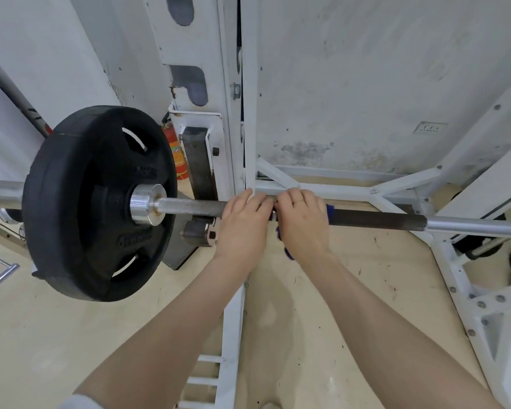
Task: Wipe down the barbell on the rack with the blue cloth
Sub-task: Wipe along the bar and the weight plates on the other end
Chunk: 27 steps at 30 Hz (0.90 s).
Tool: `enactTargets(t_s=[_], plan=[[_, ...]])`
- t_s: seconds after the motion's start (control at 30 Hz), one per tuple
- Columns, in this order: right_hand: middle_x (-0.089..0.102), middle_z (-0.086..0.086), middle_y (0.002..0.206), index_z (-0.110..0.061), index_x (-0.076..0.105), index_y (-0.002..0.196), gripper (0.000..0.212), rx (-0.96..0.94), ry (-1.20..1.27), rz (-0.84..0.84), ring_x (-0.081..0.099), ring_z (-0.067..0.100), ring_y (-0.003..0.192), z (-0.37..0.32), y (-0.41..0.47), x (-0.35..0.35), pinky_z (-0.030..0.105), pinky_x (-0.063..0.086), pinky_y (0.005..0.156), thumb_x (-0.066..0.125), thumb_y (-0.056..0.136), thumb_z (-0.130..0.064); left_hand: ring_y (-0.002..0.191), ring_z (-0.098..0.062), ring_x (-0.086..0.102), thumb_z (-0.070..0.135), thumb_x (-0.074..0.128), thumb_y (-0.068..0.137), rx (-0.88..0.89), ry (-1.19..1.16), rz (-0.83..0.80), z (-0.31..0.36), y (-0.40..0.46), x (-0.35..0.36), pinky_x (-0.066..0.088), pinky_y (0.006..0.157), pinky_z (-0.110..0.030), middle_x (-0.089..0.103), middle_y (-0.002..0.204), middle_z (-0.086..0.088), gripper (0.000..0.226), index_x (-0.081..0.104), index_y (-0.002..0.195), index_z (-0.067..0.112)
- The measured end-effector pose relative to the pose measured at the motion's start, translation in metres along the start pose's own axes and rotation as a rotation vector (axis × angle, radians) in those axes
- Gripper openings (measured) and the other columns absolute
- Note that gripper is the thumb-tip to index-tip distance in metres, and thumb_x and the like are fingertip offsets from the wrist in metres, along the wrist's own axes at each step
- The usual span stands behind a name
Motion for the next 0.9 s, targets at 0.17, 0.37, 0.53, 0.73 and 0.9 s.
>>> enactTargets(t_s=[0.17,0.37,0.53,0.73,0.9], plan=[[0.058,0.008,0.103,-0.010,0.058,0.103,0.023,-0.034,-0.040,-0.147,0.051,0.029,0.094,0.050,-0.007,-0.001,0.035,0.037,0.081,0.060,0.080,-0.010,0.096,-0.030,0.060,0.009,0.075,0.071,-0.036,0.035,-0.027,0.019,0.003,0.008,0.045,0.082,-0.040,0.069,0.103,-0.004,0.041,0.064,0.111,0.011],[0.056,0.009,0.104,-0.009,0.052,0.098,0.011,0.241,-0.086,-0.131,0.046,0.028,0.095,0.123,-0.029,-0.015,0.033,0.032,0.080,0.050,0.087,-0.009,0.070,-0.028,0.063,0.007,0.083,0.059,-0.009,0.076,0.057,0.018,0.006,0.011,0.048,0.065,-0.036,0.072,0.079,-0.002,0.029,0.071,0.085,0.012],[0.061,0.006,0.082,-0.008,0.058,0.085,0.009,0.103,-0.133,-0.007,0.055,0.027,0.077,0.054,-0.010,-0.009,0.033,0.042,0.063,0.060,0.076,-0.007,0.072,-0.027,0.063,0.012,0.083,0.061,-0.024,0.075,0.061,0.016,0.006,0.013,0.047,0.067,-0.037,0.072,0.078,-0.001,0.027,0.071,0.086,0.012],[0.062,0.006,0.072,-0.010,0.061,0.075,0.012,-0.050,-0.019,0.056,0.059,0.027,0.065,0.066,-0.023,-0.012,0.030,0.044,0.064,0.058,0.067,-0.019,0.079,-0.029,0.063,0.016,0.081,0.066,-0.051,0.072,0.024,0.011,0.007,0.017,0.046,0.069,-0.039,0.072,0.084,-0.001,0.029,0.070,0.093,0.014],[0.059,0.017,0.088,0.000,0.054,0.090,0.017,0.338,0.087,-0.005,0.054,0.035,0.082,0.145,-0.045,-0.030,0.038,0.039,0.070,0.037,0.093,-0.006,0.087,-0.030,0.061,0.018,0.074,0.075,-0.073,0.064,0.005,0.010,0.006,0.017,0.041,0.076,-0.042,0.072,0.090,-0.002,0.025,0.068,0.099,0.014]])
Point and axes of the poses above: each hand's wrist, its own y-axis towards the middle knuckle, its own x-axis out of the palm, z = x × y, the point moved 7 cm from there along y, towards the middle knuckle
